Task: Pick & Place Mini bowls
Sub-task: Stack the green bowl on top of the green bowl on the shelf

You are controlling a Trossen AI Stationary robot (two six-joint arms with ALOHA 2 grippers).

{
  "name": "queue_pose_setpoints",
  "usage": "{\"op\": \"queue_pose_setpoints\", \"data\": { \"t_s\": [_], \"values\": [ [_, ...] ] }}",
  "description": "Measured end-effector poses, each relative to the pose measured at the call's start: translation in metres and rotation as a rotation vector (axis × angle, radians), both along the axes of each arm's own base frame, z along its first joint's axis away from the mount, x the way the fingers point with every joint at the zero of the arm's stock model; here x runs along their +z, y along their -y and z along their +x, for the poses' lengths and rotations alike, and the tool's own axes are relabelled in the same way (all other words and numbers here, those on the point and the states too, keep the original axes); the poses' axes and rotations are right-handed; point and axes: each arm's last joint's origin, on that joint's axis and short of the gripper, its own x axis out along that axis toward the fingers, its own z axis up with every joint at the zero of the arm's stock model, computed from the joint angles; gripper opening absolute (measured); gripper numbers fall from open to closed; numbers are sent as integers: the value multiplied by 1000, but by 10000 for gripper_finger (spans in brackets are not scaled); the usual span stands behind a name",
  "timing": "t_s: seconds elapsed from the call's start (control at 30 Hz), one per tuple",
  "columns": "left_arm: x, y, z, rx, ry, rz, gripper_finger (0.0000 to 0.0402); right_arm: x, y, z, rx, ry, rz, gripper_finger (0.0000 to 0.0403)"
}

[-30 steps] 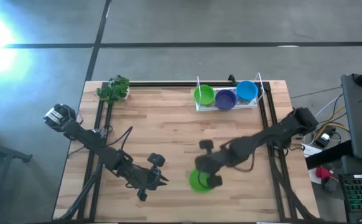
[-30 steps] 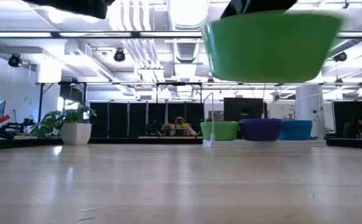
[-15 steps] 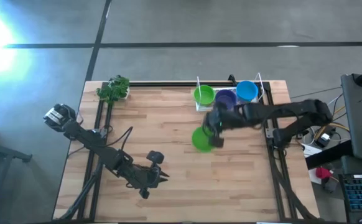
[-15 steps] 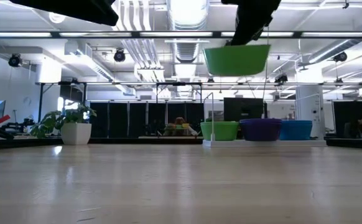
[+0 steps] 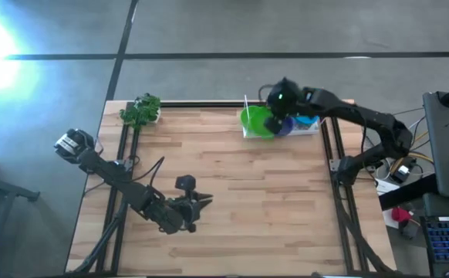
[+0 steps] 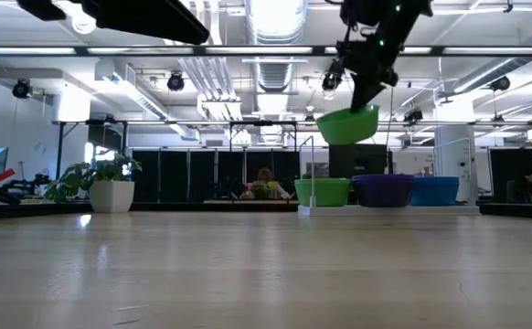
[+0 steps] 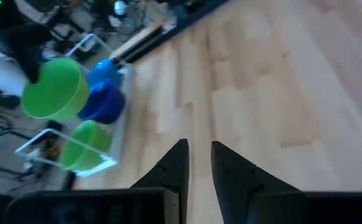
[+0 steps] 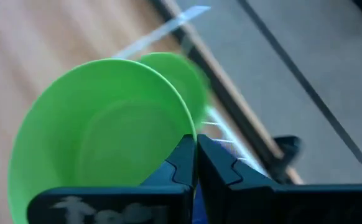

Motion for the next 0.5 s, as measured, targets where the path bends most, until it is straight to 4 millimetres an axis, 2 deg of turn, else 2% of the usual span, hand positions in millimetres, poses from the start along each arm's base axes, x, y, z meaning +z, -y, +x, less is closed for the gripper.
{"op": "queue_pose_setpoints", "data": {
  "t_s": [0.1,0.23,0.4,0.5],
  "values": [
    [1,-2,0,43,16,36,64,1,26,-15,-79,5,-21,8],
    [2,-5,-1,129,51,87,64,-2,50,-25,-160,12,-33,8],
    [4,-7,-1,210,84,135,64,-17,67,-22,-168,-23,-15,8],
    [4,-7,-1,217,87,140,64,-26,72,-15,-113,-20,20,8]
  ]
}}
